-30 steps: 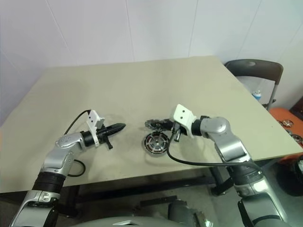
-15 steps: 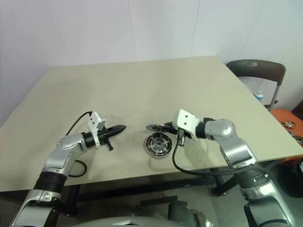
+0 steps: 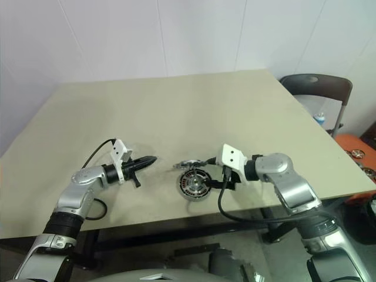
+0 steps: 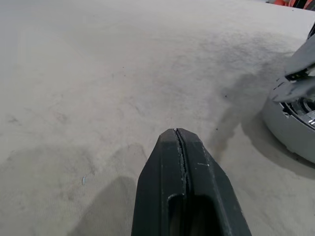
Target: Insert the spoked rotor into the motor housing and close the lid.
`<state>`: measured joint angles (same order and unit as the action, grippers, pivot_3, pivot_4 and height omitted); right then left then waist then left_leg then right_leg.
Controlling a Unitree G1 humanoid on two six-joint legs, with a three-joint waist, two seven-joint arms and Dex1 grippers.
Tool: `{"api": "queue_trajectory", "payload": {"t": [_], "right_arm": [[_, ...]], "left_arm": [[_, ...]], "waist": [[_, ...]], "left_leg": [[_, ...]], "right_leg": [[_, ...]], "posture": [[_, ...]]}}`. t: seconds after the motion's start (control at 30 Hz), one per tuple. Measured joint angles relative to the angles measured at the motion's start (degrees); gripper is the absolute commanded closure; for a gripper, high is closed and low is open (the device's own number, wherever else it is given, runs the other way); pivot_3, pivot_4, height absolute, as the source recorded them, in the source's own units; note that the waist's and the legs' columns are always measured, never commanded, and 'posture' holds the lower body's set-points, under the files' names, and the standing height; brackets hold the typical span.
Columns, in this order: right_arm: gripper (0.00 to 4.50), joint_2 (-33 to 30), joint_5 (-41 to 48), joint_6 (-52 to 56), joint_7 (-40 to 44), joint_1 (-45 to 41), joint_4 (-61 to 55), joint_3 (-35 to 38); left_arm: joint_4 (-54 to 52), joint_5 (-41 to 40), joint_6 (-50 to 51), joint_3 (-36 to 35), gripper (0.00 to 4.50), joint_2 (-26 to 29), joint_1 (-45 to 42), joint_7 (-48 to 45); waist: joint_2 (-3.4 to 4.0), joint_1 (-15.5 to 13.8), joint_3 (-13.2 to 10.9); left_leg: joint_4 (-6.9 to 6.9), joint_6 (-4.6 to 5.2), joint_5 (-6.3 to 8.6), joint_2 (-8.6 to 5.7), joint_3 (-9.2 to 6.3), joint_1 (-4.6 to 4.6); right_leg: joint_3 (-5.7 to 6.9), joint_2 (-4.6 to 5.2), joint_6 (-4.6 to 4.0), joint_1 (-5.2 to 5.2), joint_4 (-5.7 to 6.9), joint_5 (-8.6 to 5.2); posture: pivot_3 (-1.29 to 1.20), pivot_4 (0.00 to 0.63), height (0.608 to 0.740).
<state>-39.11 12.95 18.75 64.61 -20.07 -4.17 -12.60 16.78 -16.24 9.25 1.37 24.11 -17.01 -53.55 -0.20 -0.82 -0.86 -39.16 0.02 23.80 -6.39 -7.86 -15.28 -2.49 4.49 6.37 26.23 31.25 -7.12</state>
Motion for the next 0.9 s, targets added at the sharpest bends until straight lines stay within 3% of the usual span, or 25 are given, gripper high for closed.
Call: {"api": "queue_trajectory", "payload": {"t": [0.17, 0.37, 0.53, 0.9], "right_arm": [[1.31, -0.28, 1.21, 1.18, 0.24, -0.82, 1.22, 0.96], [1.31, -6.57, -7.35, -3.74, 1.12, -1.23, 9.26, -1.46], [1.31, -5.76, -11.74, -7.29, -2.14, -4.09, 14.6, -1.69], [1.31, -2.61, -3.63, 0.46, 0.65, -3.31, 8.06, 1.08]], "left_arm": [[0.01, 0.39, -0.01, 0.05, 4.5, -0.04, 0.0, -0.02], [0.01, 0.63, -0.02, 0.06, 4.5, -0.1, 0.01, -0.19], [0.04, 0.73, -0.03, 0.12, 4.5, -0.52, 0.0, -0.39], [0.07, 1.25, -0.07, 0.21, 4.5, -0.65, 0.0, -0.6]], "waist": [[0.0, 0.0, 0.0], [0.0, -0.01, 0.0], [0.01, 0.17, 0.0], [0.0, 0.08, 0.0]], "left_leg": [[0.0, 0.0, 0.0, 0.0, 0.0, -0.01], [-0.01, 0.0, 0.0, -0.02, 0.02, -0.02], [-0.01, -0.06, -0.03, 0.06, 0.15, 0.0], [-0.03, -0.08, -0.05, 0.09, 0.12, 0.0]], "right_leg": [[0.0, 0.0, 0.0, 0.01, -0.02, 0.0], [0.0, 0.01, 0.0, 0.02, -0.02, 0.0], [-0.04, -0.03, -0.1, -0.04, 0.0, 0.07], [0.0, -0.04, -0.1, 0.0, -0.07, 0.12]], "posture": [[0.0, 0.0, 0.74], [0.0, 0.0, 0.74], [0.0, 0.0, 0.74], [0.0, 0.0, 0.74]]}}
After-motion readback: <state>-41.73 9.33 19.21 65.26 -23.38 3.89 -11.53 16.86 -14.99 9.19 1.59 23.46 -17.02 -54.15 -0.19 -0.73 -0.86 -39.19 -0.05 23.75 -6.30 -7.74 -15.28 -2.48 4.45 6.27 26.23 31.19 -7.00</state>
